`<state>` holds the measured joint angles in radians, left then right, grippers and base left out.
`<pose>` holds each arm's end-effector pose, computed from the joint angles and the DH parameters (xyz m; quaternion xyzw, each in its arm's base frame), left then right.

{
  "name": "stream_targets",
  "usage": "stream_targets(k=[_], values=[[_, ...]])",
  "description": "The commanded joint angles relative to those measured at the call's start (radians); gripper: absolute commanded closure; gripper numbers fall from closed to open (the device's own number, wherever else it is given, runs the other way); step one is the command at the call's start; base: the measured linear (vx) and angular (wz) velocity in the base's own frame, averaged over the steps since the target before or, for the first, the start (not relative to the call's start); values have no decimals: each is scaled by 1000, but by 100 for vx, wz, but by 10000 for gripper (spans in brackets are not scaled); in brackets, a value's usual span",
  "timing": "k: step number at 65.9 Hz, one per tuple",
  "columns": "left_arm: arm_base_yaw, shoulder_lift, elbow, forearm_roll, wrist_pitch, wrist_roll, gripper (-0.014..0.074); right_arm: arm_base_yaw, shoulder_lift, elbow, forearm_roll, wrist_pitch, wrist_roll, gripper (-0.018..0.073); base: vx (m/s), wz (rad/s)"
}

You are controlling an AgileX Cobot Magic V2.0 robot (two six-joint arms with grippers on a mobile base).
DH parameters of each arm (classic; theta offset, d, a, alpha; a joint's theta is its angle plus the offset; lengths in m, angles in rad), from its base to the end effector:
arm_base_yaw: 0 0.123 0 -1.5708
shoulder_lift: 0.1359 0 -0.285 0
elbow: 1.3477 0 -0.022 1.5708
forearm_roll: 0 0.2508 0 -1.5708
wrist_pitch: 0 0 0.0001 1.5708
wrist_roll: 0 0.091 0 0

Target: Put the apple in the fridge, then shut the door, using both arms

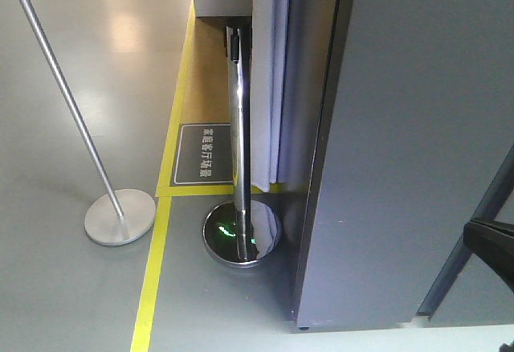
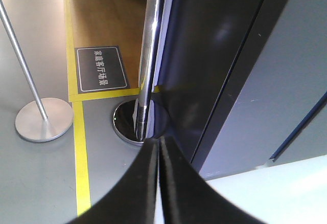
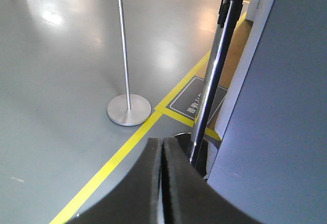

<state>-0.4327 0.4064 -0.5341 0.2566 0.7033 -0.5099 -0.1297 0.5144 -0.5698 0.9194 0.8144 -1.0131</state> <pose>0.0754 -0.0183 0.3042 0.0082 0.8510 -0.1240 0.5103 0.0918 0.0412 0.3221 -0.2239 0.7870 0.1452 0.5563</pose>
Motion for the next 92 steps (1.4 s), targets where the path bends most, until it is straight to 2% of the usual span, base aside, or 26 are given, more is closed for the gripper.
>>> stream_targets(k=[1, 8, 15, 23, 34, 47, 56, 61, 66, 74, 92], values=[[-5, 6, -25, 29, -74, -1, 603, -2, 3, -24, 44, -33, -5, 565, 0, 0], [-5, 6, -25, 83, -74, -1, 603, -2, 3, -24, 44, -33, -5, 565, 0, 0], [-5, 4, -25, 87, -74, -1, 603, -2, 3, -24, 45, -33, -5, 565, 0, 0], [45, 4, -18, 88, -104, -3, 603, -2, 3, -24, 45, -33, -5, 565, 0, 0], [157, -3, 99, 83, -342, -4, 603, -2, 3, -24, 47, -31, -5, 565, 0, 0], [257, -171, 384, 83, -712, -4, 603, -2, 3, -24, 47, -31, -5, 565, 0, 0], [327, -339, 543, 83, -835, -4, 603, -2, 3, -24, 48, -30, -5, 565, 0, 0], [373, -437, 532, 78, -712, -4, 603, -2, 3, -24, 48, -30, -5, 565, 0, 0], [417, -425, 535, 100, -703, 8, 603, -2, 2, -24, 48, -28, -5, 565, 0, 0], [471, -432, 536, 82, -654, -5, 603, -2, 1, -24, 49, -24, -5, 565, 0, 0], [478, -433, 535, 29, -660, -5, 603, -2, 1, -24, 50, -15, -5, 565, 0, 0]])
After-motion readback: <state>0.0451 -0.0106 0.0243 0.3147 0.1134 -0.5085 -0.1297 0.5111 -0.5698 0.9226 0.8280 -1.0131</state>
